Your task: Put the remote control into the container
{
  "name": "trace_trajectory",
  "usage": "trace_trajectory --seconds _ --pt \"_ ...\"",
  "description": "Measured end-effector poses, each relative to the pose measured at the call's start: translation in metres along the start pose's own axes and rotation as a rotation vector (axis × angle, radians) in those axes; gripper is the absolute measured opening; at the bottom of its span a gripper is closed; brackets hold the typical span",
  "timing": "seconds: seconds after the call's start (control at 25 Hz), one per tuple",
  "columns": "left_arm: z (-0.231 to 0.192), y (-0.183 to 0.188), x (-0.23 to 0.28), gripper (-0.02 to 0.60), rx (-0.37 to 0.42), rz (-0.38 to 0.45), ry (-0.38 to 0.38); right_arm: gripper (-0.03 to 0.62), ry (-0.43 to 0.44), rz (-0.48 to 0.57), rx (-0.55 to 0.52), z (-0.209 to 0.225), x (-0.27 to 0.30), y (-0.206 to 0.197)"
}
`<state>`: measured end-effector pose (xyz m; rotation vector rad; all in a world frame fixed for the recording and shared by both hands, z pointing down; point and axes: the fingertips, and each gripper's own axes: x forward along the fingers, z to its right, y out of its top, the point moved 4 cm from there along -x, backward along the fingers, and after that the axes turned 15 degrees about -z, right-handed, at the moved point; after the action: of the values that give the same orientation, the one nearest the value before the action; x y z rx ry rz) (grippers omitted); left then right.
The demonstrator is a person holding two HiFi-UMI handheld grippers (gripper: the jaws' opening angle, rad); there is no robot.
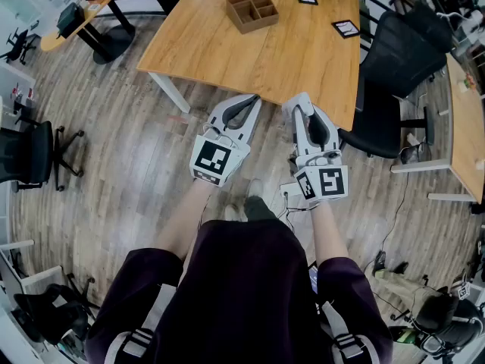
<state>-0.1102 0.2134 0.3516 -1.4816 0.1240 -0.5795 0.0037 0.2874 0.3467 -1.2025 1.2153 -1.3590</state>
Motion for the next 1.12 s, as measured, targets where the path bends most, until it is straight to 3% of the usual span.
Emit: trace_trajectory --seconds 0.44,0.76,1.12 --pt "-0.02 0.022 0.098 0.014 0.019 -0.033 0.011 0.101 0.028 0.01 0.031 0.083 0.053 0.001" --pt "-0.027 0.027 0.133 0.012 0.024 -0.064 0.025 0.101 0.055 0.007 0.056 0.115 0.078 -0.001" --pt "-0.064 0.018 0.171 0.014 0.017 -0.07 0.031 0.101 0.053 -0.009 0.067 0.135 0.125 -0.014"
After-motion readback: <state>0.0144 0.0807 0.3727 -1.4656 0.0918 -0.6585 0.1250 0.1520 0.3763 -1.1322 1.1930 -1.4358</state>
